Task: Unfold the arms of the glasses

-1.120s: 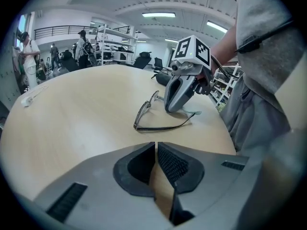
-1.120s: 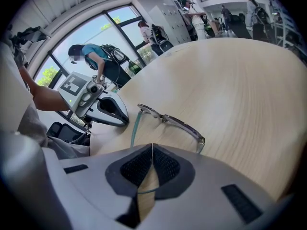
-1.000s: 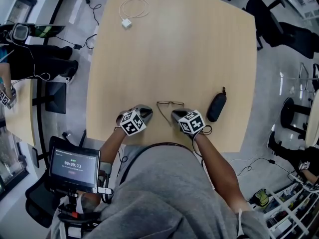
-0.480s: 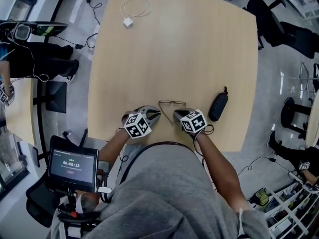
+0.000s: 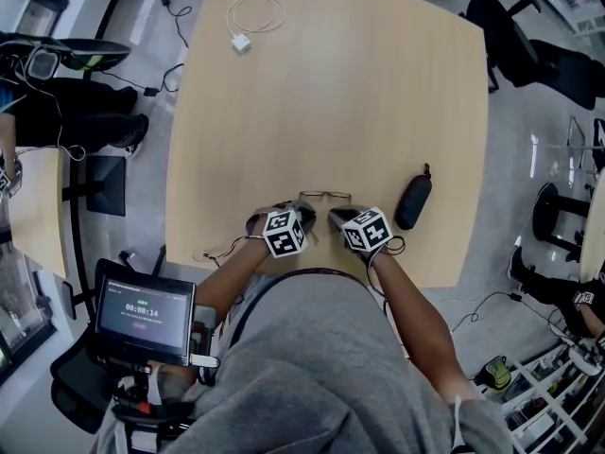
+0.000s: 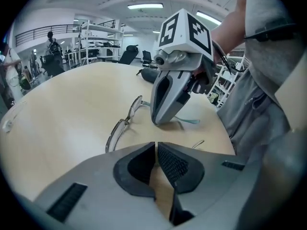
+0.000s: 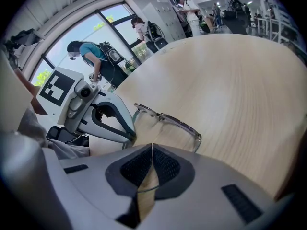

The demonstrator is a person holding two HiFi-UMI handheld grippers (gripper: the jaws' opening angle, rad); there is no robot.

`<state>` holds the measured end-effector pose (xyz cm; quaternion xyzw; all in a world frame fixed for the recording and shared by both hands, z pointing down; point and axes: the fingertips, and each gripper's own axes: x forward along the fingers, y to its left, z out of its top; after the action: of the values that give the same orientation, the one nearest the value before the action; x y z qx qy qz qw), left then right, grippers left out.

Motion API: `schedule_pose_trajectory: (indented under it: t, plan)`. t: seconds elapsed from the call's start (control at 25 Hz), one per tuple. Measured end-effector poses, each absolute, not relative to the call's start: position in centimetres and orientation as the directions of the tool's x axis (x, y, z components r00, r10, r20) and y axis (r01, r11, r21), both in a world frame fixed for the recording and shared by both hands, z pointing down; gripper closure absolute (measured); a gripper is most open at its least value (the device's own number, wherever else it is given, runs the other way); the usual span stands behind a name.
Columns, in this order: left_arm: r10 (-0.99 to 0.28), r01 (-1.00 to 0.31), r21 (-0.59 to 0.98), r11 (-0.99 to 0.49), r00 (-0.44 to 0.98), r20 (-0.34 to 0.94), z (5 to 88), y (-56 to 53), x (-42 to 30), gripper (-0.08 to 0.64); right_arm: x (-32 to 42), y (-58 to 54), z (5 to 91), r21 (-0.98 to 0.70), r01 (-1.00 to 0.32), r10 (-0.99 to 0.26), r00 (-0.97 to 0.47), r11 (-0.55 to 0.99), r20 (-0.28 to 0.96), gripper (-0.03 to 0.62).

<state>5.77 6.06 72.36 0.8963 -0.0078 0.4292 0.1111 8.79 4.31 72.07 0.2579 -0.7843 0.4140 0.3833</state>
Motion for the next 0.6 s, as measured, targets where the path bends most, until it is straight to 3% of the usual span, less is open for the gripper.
schedule_pose_trajectory:
  t: [0.6]
  plan:
    - [0.041, -0.201, 0.217, -0.955, 0.638, 0.769, 73.4, 4.9, 2.3, 0.541, 8.3, 3.5, 73.2, -0.460, -0.712, -0.062, -0.574, 0.531, 0.816, 0.581]
